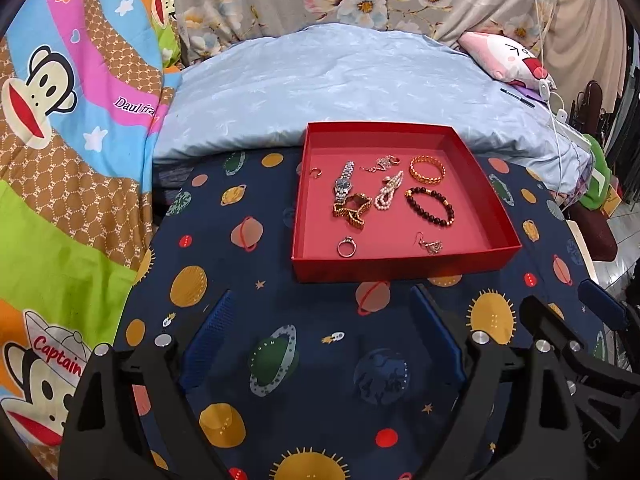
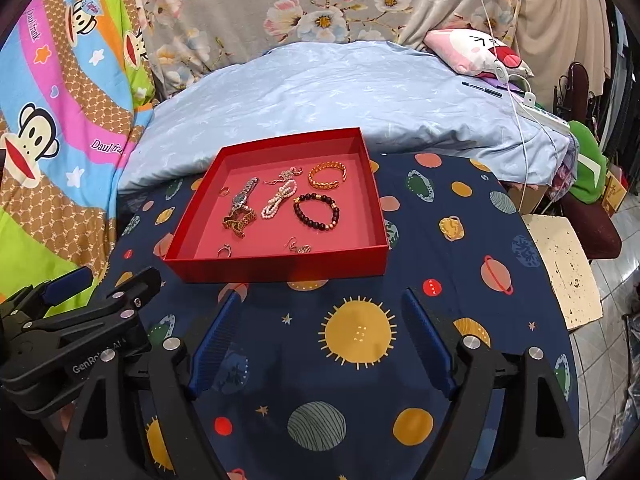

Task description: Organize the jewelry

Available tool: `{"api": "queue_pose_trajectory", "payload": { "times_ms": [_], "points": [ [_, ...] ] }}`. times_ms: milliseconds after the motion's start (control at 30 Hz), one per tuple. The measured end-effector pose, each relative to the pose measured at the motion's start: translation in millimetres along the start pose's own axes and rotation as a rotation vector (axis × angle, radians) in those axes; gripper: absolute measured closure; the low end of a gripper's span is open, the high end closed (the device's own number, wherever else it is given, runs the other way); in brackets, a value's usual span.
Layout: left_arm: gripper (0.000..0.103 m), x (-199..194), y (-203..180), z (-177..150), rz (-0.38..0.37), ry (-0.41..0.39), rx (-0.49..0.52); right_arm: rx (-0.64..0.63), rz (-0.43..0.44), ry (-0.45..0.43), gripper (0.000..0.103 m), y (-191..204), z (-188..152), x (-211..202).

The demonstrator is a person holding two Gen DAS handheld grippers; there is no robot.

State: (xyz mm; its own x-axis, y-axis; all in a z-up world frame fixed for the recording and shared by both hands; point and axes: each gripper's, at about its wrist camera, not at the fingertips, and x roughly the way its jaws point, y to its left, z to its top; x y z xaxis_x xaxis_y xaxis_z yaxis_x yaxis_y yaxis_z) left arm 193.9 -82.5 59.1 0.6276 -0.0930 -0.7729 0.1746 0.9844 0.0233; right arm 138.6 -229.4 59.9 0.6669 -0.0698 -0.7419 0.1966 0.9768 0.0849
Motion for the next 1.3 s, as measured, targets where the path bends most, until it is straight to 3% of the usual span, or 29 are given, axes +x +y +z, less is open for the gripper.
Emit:
{"api": "queue_pose_trajectory", "payload": {
  "times_ms": [1300],
  "points": [
    [0.017,-22,7,-11,0.062,-0.019,-0.030,-0.019,-0.048,-0.039,0.019,9,-8,-23]
  ]
}}
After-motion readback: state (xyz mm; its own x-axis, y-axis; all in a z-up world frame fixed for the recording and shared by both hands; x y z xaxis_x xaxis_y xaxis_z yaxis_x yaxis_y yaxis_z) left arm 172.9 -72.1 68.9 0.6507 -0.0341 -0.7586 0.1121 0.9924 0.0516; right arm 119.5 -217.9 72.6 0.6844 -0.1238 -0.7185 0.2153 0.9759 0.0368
